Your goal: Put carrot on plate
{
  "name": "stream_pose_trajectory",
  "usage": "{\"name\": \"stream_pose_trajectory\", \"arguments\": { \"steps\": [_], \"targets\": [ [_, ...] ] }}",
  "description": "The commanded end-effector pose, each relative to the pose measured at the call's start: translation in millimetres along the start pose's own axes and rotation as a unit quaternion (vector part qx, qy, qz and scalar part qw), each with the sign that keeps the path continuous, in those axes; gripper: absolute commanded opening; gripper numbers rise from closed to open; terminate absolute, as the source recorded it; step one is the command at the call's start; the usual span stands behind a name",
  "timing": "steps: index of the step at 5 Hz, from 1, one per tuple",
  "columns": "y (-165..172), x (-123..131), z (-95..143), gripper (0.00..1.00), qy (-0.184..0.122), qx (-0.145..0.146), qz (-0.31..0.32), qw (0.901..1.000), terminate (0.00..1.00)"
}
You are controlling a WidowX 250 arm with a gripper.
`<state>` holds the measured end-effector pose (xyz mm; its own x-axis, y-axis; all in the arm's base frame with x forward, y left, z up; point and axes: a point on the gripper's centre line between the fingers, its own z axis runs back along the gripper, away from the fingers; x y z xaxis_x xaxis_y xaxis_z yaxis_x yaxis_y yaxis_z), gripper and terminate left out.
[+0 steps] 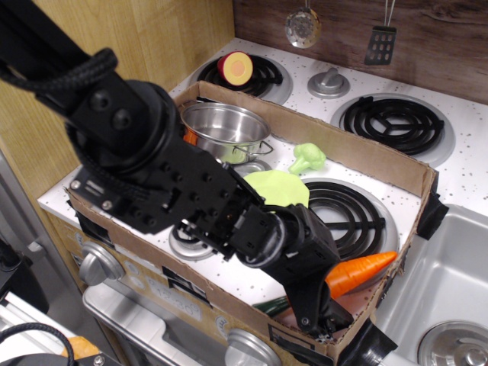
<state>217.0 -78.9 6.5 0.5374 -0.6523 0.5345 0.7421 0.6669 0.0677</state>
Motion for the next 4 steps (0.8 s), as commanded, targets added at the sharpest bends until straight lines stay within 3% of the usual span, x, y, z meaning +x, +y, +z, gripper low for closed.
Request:
{"name": "stream_pose_trajectory", "arguments": {
  "steps": [1,4],
  "targets": [
    [7.5,17.8,18.5,0.0,0.058,0.006,-0.032,0.9978,0.0],
    [45.5,20.3,63.3,0.0,0.096,-0.011,-0.063,0.9933,0.0]
  ]
}}
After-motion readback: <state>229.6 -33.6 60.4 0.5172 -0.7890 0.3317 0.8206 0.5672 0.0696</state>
